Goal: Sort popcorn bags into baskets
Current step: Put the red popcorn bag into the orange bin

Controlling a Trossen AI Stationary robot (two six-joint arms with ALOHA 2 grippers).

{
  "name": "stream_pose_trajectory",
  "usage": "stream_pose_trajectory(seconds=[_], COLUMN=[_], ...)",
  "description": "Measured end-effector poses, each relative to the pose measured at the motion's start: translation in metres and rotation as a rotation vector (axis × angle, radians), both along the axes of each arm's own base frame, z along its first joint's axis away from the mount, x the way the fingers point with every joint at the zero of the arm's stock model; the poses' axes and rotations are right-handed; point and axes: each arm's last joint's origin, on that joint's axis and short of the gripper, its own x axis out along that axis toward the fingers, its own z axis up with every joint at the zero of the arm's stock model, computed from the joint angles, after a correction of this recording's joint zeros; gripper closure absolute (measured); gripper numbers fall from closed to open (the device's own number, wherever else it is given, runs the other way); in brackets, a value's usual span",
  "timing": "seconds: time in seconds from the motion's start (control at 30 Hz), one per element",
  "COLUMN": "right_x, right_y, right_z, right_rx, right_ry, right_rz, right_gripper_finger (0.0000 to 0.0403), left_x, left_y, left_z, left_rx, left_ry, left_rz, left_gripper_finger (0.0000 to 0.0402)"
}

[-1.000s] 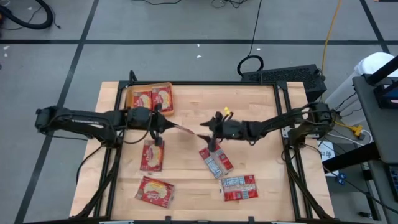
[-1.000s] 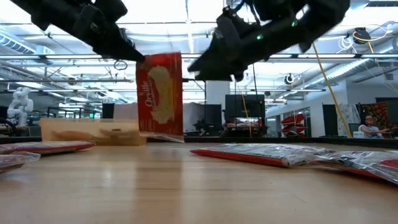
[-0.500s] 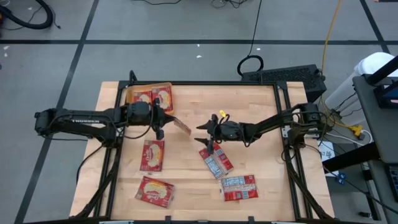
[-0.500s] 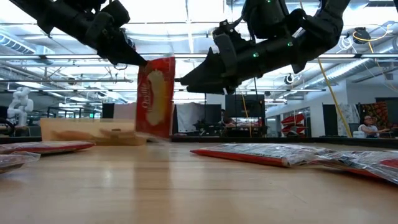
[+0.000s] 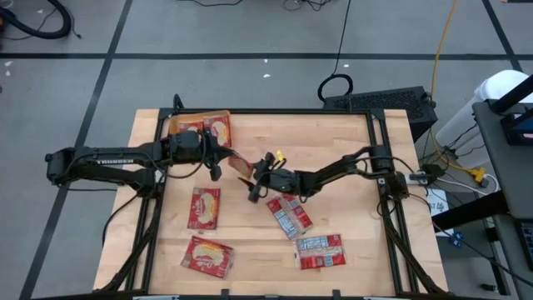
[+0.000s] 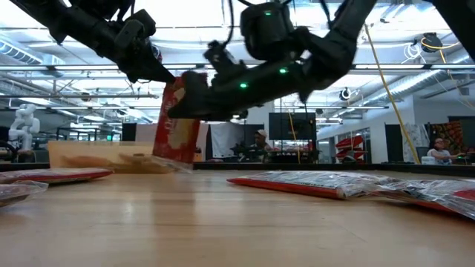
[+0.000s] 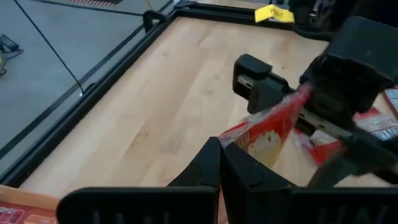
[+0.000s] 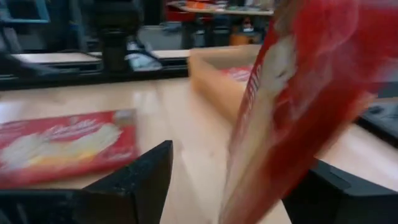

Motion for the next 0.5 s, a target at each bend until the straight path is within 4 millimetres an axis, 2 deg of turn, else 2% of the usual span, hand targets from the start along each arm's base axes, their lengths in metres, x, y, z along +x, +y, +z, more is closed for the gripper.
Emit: stream_pose_trajectory(seconds=[0.13,0.4,0.5], right_x=[0.008,0.0,-0.003], right_y=[-0.003,-0.019,-0.023], right_z=[0.006,0.022,0.029], right_rx=[-0.068,-0.071,-0.052], right_ry=[-0.007,0.018,0.045], right_rz=[-0.083,-0.039,-0.028], right_gripper_finger=[0.0205,0.038,0.0384], left_x=[0.0,-0.006,-0.014], left_y=[0.0,0.001,-0.001], left_z=[0.0,0.008,0.016], left_rx=[-0.004,0.018,0.015], left_ry=[0.003,-0.039,-0.08], left_rz=[-0.01,0.001,0.006], left_gripper_finger=[0.0397,0.039,0.0363])
